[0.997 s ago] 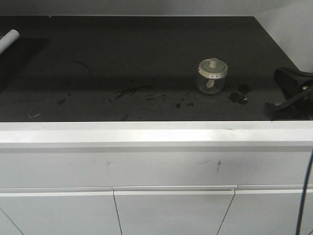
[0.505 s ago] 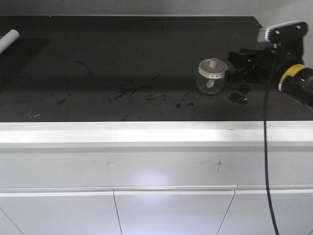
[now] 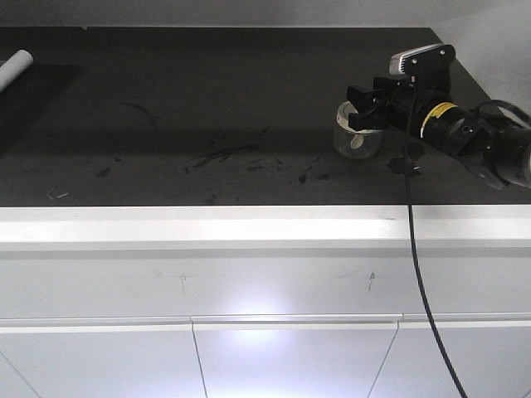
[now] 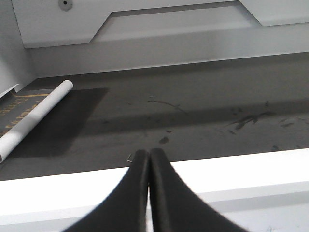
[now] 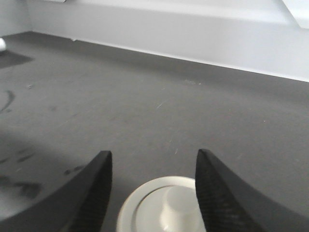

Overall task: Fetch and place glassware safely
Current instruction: 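Lower the open right gripper around the cream jar lid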

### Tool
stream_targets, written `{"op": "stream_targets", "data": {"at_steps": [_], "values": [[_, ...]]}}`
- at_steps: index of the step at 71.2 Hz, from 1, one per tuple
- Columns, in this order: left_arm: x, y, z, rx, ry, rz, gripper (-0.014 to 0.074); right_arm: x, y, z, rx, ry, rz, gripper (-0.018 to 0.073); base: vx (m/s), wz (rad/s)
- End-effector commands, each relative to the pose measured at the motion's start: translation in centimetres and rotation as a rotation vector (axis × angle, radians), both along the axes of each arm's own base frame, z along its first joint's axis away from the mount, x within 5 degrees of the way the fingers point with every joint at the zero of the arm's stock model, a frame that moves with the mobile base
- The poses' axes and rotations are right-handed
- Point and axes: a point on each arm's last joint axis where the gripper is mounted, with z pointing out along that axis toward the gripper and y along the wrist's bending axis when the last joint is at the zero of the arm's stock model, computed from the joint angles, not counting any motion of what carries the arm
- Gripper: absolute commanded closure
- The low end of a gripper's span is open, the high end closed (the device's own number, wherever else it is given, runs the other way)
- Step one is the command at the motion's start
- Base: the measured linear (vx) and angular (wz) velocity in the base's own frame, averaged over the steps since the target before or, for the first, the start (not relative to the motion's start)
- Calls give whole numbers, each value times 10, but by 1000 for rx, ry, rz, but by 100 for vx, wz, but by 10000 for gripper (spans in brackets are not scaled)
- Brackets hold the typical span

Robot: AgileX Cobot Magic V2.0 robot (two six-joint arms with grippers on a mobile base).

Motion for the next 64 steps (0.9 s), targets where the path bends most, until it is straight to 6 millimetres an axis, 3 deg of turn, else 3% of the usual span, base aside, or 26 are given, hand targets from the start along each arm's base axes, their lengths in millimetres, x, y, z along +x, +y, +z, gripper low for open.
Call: {"op": "stream_targets", "data": {"at_steps": [1,32,46,56,64], "values": [[0,-1,16,-18,-95,-10,603,4,0,34,60,-145,-2,174,0,0],[0,-1,16,-18,-95,-10,603,25,1,1,46,-177,10,174,0,0],[0,-1,16,-18,-95,-10,603,26,1,-2,54,-175,2,191,0,0],[0,-1,16,-18,-95,-10,603,26,1,-2,54,-175,2,272,0,0],[0,-1,16,-18,-95,-10,603,26,1,-2,54,-175,2,424,0,0]]}}
